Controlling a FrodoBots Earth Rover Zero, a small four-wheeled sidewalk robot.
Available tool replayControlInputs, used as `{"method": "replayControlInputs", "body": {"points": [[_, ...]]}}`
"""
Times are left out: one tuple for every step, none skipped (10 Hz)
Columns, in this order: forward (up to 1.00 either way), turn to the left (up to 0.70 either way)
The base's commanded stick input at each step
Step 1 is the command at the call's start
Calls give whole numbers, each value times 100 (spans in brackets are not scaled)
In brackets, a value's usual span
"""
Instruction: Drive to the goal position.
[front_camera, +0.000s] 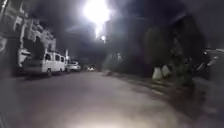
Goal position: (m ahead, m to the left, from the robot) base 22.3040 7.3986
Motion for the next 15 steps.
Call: {"method": "replayControlInputs", "body": {"points": [[50, 0], [50, 0], [50, 0], [50, 0], [50, 0], [50, 0], [50, 0], [50, 0], [50, 0], [50, 0], [50, 0], [50, 0], [50, 0], [50, 0], [50, 0]]}}
